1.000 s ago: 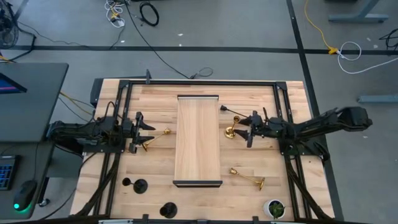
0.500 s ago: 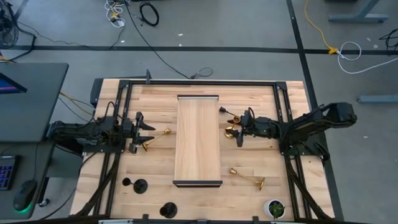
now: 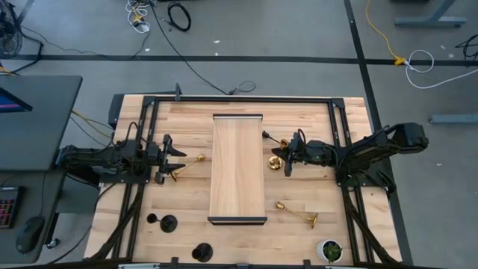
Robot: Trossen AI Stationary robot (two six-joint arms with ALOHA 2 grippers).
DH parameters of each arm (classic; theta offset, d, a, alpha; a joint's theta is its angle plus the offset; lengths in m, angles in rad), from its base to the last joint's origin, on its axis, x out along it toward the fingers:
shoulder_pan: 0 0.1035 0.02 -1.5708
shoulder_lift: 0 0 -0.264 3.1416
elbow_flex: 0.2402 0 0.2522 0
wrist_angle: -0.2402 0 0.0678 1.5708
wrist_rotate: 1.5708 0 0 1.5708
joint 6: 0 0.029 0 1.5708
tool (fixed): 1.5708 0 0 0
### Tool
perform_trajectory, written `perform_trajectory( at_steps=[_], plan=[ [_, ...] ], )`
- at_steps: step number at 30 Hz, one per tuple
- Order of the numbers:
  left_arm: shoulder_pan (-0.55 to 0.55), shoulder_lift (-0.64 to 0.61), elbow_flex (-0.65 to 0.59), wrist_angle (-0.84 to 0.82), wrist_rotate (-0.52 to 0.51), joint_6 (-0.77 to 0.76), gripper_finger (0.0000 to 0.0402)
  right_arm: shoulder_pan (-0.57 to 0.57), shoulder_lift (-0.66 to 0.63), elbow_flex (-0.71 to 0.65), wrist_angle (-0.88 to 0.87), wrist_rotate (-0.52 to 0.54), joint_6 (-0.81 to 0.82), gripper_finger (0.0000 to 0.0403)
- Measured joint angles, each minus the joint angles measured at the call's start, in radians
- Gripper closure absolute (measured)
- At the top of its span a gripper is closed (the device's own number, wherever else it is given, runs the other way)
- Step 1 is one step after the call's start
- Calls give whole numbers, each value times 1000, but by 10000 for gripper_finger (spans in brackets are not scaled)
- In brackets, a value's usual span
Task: Pick & Place candle stick holders
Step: Put the top right gold candle holder on the shelf
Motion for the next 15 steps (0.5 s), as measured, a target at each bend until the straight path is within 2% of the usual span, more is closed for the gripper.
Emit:
perform_trajectory(
  at_steps=[4, 8, 11, 15],
  plan=[
    [0, 0, 0, 0, 0, 0, 220, 0, -40, 0, -29, -2, 10, 396],
    [0, 0, 0, 0, 0, -1, 220, 0, -138, 2, -115, 17, 9, 397],
    [0, 0, 0, 0, 0, -1, 220, 0, -239, 53, -309, 45, 5, 398],
    [0, 0, 0, 0, 0, -8, 220, 0, -341, 217, -677, 122, -16, 399]
  ],
)
